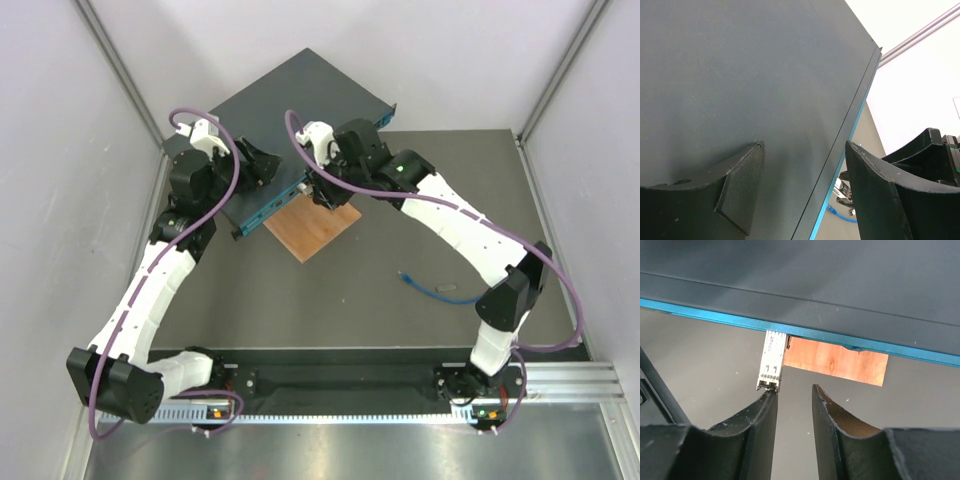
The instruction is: Insert the plug into the switch port
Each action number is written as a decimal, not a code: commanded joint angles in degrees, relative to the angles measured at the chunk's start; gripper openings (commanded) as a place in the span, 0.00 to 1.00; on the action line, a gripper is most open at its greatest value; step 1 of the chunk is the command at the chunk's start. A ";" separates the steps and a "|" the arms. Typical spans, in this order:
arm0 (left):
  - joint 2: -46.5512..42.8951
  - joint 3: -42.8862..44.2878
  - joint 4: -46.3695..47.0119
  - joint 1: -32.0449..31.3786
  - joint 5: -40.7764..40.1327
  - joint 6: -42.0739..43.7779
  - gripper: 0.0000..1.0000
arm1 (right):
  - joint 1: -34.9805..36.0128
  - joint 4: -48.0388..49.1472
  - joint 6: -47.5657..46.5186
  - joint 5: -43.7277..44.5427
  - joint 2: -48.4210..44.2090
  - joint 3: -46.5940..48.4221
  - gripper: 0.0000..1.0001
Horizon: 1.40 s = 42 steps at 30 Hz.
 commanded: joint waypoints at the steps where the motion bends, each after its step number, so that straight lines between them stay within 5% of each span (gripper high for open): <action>1: 1.44 -0.40 -4.05 0.26 0.46 0.55 0.71 | 0.34 2.43 1.45 -0.45 0.92 4.87 0.33; 26: 1.71 -0.75 -3.70 0.26 0.64 0.28 0.71 | 0.25 6.13 2.16 2.80 2.24 8.04 0.29; 33: 1.18 -0.67 -4.23 0.26 0.46 0.63 0.71 | 0.43 1.83 -5.40 -2.20 -3.46 -0.04 0.52; 42: 1.35 -0.58 -3.87 0.26 0.72 0.46 0.71 | 1.39 2.26 -4.62 -1.06 -4.19 -0.58 0.59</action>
